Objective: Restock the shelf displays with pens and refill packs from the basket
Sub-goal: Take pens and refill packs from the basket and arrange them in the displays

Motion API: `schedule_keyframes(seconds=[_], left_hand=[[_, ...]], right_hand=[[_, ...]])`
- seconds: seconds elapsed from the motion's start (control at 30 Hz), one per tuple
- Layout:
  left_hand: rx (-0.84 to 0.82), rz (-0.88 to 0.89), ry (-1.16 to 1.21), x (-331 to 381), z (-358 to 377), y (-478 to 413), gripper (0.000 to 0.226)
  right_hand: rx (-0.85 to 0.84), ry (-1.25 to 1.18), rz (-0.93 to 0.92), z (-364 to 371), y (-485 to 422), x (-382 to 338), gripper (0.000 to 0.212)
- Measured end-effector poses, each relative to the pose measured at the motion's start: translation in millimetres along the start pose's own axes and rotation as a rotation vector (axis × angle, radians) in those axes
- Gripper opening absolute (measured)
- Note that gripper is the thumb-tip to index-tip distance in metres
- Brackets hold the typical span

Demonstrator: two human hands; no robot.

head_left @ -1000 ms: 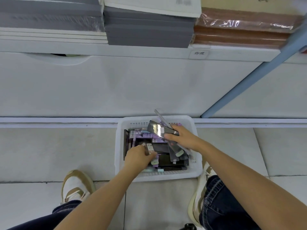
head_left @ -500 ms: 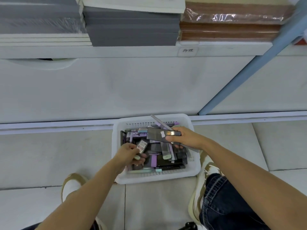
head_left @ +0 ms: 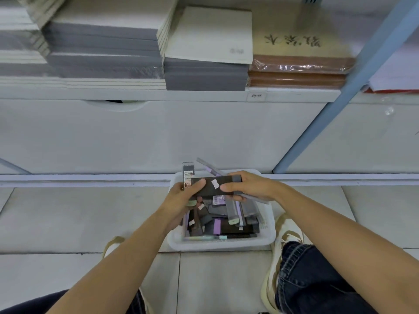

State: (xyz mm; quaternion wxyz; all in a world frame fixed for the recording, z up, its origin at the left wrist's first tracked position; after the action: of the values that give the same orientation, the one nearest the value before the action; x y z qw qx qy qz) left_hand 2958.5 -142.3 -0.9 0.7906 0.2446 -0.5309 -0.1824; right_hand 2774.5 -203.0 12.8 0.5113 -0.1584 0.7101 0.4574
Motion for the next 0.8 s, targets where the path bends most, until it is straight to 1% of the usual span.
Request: schedule_keyframes(seconds=[0.07, 0.1, 0.2, 0.27, 0.33, 0.47, 0.6, 0.67, 0.7, 0.73, 0.8], left_hand=[[0.011, 0.046, 0.170, 1, 8, 3, 0.043], [0.025, 0.074, 0.256, 1, 12, 4, 0.046], [0.092, 0.125, 0.459, 1, 15, 6, 0.034], [0.084, 0.138, 0.542, 5, 16, 7, 0.024], [0.068, 0.123, 0.602, 6, 15, 7, 0.023], [0.122, 0.112, 0.554, 7, 8, 3, 0.033], [0.120, 0.132, 0.601, 4, 15, 4, 0.049], [0.103, 0.113, 0.567, -4, 22, 4, 0.057], [0.111, 0.110, 0.538, -7, 24, 4, 0.054], [0.135, 0.116, 0.507, -8, 25, 3, 0.046], [0.202, 0.135, 0.460, -6, 21, 1, 0.026]], right_hand=[[0.008, -0.048, -0.038, 13, -3, -10, 0.011], [0.033, -0.077, -0.057, 20, -5, -14, 0.013], [0.117, -0.116, -0.116, 34, -8, -21, 0.014], [0.141, -0.150, -0.138, 39, -9, -23, 0.015], [0.160, -0.215, -0.137, 41, -11, -24, 0.018], [0.159, -0.215, -0.120, 44, -14, -20, 0.031], [0.199, -0.367, -0.173, 49, -17, -16, 0.025], [0.217, -0.361, -0.177, 52, -20, -13, 0.023], [0.216, -0.322, -0.165, 52, -21, -10, 0.021], [0.207, -0.277, -0.149, 52, -21, -7, 0.021], [0.172, -0.194, -0.111, 52, -19, -3, 0.027]])
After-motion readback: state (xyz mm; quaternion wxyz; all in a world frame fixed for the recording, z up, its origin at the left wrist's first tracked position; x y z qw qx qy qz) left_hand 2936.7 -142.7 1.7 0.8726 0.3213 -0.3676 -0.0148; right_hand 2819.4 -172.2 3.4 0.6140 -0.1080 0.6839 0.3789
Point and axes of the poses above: each hand's wrist, its own y-axis away from the middle knuckle, its own z-axis out of the palm, x = y × z, the point moved 4 cm from there along -y, towards the middle knuckle, and after that the axes turned 7 degrees about y, right-handed, at the moved point
